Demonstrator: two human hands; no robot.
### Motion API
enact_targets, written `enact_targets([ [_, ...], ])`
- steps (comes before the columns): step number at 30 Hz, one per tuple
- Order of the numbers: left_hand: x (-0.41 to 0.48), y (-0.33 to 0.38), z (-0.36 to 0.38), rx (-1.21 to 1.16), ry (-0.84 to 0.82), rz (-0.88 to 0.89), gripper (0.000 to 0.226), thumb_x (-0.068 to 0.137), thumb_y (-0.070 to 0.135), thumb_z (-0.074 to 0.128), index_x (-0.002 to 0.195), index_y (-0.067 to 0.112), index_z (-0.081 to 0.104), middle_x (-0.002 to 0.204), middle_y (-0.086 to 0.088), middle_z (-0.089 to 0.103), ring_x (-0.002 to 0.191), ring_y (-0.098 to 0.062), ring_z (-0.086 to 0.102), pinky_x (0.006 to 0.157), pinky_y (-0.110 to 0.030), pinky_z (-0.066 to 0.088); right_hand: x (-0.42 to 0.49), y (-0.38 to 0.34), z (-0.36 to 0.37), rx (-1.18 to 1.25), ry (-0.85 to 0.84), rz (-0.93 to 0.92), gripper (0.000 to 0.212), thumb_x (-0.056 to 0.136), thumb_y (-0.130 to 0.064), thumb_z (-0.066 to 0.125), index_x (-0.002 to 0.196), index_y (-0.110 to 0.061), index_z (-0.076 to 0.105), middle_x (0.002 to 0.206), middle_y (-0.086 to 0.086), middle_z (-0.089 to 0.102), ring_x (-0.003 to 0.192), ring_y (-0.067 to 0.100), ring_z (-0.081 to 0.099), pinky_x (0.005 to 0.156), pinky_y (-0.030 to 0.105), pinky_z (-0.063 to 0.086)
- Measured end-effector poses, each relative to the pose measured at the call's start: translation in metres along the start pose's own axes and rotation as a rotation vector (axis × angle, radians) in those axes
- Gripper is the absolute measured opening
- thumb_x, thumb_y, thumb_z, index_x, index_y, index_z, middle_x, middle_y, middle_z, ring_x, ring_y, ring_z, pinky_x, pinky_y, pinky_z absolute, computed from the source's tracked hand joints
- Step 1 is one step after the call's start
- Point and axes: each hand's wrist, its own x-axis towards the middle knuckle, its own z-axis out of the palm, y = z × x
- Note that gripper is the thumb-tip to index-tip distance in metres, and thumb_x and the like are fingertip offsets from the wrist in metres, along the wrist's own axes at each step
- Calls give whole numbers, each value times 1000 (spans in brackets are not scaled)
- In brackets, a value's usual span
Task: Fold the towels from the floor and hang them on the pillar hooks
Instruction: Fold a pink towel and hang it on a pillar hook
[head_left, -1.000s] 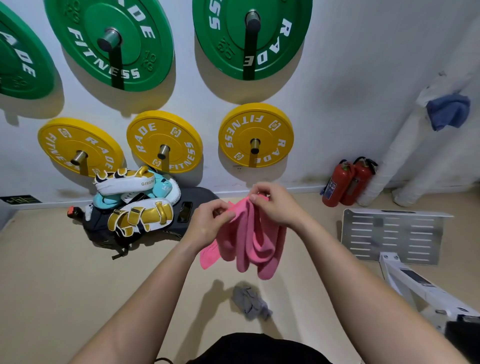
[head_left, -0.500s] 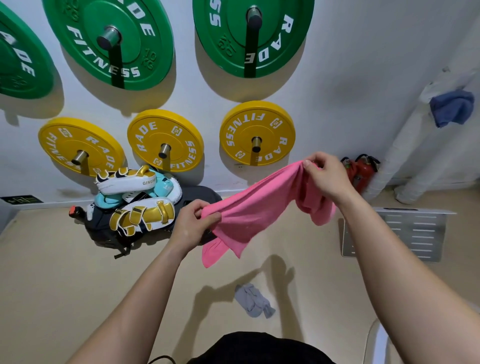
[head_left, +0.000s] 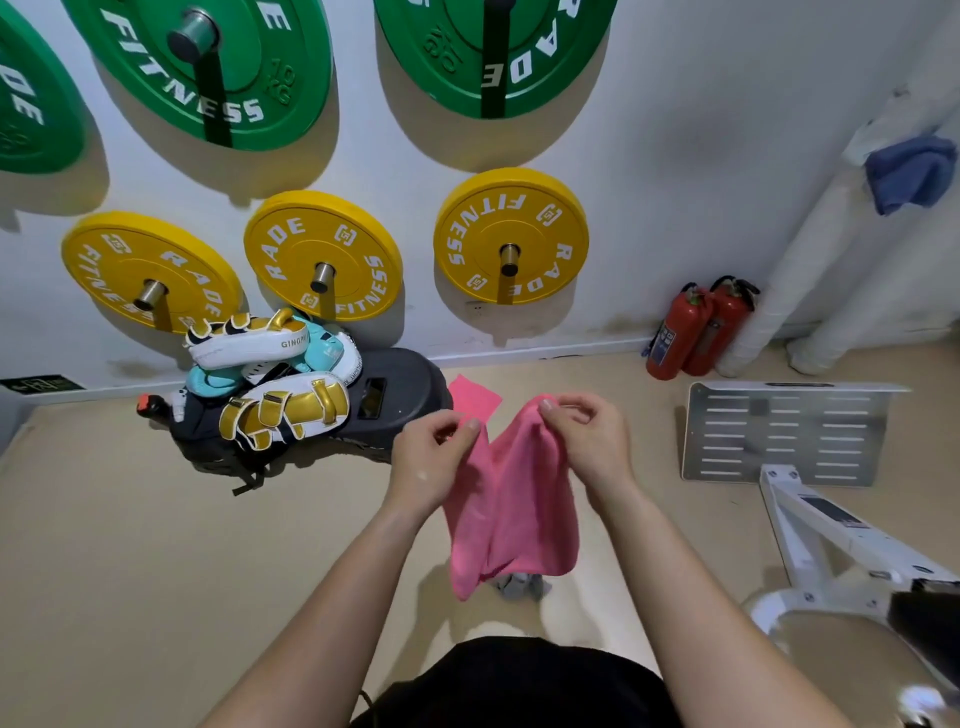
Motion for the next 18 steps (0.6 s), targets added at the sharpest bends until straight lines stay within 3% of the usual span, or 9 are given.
enact_targets([
  [3,-15,-2,12,-41,3,-53,21,75,45,72,80,25,72,66,-1,68,62,-20,63,67,-51,59,-20,18,15,56,-94,29,6,87,-11,74,86,-5,71,83,14,73,75,19,67,65,33,52],
  [7,-30,-1,19,-161,36,-93,13,84,26,76,86,19,65,60,2,62,53,-21,61,59,-43,55,-29,25,17,33,-193,37,6,88,-12,72,88,-6,73,92,15,73,92,35,69,74,51,59],
  [10,-35,2,19,-224,49,-89,13,89,8,68,96,17,63,64,-8,62,53,-24,62,60,-43,57,-31,24,15,28,-235,19,6,88,-7,71,91,-4,76,92,13,75,85,25,70,78,47,58],
  [12,-37,5,18,-244,52,-97,13,88,3,66,92,15,68,62,-7,62,57,-22,62,62,-39,59,-32,23,15,18,-263,-4,8,88,-5,71,93,-3,77,92,13,76,83,18,69,79,40,57],
  [16,-40,11,14,-270,37,-151,19,82,-4,62,89,10,72,65,-6,62,62,-20,62,60,-30,56,-33,23,15,-7,-301,-48,11,88,-5,71,96,-5,78,94,11,77,94,31,71,88,44,55],
  [18,-41,10,11,-278,-9,-146,24,78,-2,62,93,14,72,66,-6,62,64,-22,61,65,-41,57,-33,22,15,-9,-307,-51,10,88,-8,71,95,-8,79,94,9,77,97,33,70,91,47,54],
])
